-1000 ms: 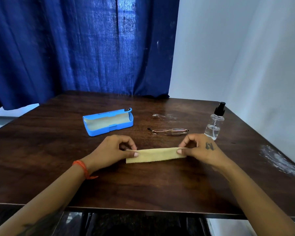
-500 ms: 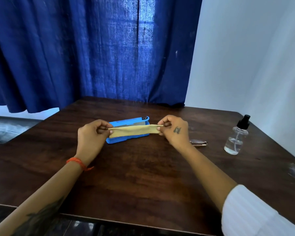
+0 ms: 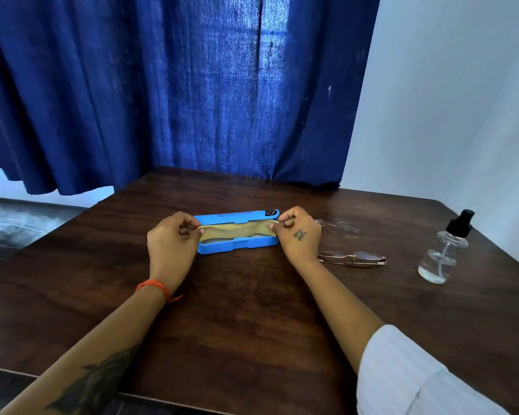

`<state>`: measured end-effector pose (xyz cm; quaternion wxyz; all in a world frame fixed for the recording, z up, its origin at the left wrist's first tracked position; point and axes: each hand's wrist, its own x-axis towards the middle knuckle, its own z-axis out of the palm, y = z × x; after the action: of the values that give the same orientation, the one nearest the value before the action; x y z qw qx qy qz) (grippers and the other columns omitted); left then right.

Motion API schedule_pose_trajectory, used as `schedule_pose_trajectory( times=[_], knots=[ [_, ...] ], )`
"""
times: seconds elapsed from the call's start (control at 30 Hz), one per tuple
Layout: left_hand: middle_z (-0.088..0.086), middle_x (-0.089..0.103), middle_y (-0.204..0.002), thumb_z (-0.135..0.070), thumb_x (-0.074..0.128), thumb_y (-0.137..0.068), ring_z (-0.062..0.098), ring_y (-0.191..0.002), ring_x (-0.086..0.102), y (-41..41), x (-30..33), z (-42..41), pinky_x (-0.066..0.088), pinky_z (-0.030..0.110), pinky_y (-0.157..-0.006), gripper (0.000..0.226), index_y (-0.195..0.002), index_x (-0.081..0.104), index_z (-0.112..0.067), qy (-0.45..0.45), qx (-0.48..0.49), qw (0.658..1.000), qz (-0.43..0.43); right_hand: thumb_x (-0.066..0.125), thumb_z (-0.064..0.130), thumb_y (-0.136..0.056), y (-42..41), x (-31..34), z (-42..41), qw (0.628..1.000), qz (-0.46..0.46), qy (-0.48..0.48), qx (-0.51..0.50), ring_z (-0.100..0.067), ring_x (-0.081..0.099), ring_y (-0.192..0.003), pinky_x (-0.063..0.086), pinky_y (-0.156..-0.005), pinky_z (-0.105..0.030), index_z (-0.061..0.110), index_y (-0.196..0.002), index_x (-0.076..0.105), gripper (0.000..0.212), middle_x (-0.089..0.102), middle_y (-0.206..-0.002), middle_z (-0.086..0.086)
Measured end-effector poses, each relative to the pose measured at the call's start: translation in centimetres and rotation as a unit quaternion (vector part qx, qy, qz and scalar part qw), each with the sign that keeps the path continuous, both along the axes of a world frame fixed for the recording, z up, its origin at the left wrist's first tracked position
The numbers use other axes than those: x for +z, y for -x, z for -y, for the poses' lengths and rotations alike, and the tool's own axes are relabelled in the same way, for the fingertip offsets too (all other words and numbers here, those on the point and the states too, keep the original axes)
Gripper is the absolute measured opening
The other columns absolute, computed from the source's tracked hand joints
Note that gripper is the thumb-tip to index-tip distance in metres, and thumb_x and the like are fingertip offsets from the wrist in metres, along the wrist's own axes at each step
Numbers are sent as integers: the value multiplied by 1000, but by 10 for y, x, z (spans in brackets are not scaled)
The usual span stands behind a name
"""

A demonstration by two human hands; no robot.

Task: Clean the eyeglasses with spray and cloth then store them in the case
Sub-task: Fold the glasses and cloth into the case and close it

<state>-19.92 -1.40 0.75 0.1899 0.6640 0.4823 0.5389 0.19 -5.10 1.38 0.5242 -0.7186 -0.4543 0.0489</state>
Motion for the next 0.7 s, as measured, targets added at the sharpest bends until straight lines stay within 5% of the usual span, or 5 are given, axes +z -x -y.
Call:
schedule_pose_trajectory(
  times=[0.27, 0.43, 0.53, 0.6, 0.7],
  knots=[
    [3, 64, -80, -7, 72, -74, 11, -71, 60, -4, -4, -3, 45, 14, -67, 14, -79, 62, -14, 7, -4, 1000, 0, 70, 10, -78, 2, -12, -1, 986, 165, -18, 12, -15, 60, -74, 49, -75, -25, 8, -86, 71, 9, 62, -95, -6],
    [4, 57, -90, -6, 73, -72, 11, -72, 55, -3, -3, -2, 48, 19, -70, 19, -77, 59, -17, -29, 11, 999, -35, 62, 3, -75, 18, -15, 10, 964, 255, -60, 48, -26, 64, -74, 51, -73, -29, 5, -81, 73, 12, 66, -83, -10],
    [4, 50, -99, -7, 75, -70, 22, -94, 52, -3, -5, 0, 46, 30, -84, 20, -83, 62, -16, -57, 29, 995, -79, 57, 14, -77, 32, -17, 11, 943, 313, -45, 100, -30, 64, -77, 54, -72, -33, 4, -85, 72, 19, 68, -82, -10],
    [9, 46, -115, -9, 76, -69, 21, -110, 44, -4, -6, 0, 36, 27, -93, 35, -99, 58, -14, -41, 23, 996, -74, 57, 22, -85, 37, -16, 11, 929, 334, 0, 157, -32, 62, -96, 49, -84, -35, 5, -103, 68, 27, 68, -102, -13],
    [10, 44, -131, -18, 74, -73, 19, -124, 38, -6, -7, -3, 29, 24, -97, 57, -122, 45, -13, -9, -45, 996, -71, 45, 43, -94, 38, -18, 10, 897, 366, 111, 221, -25, 36, -133, 24, -109, -39, 16, -133, 48, 48, 47, -140, -9]
  ],
)
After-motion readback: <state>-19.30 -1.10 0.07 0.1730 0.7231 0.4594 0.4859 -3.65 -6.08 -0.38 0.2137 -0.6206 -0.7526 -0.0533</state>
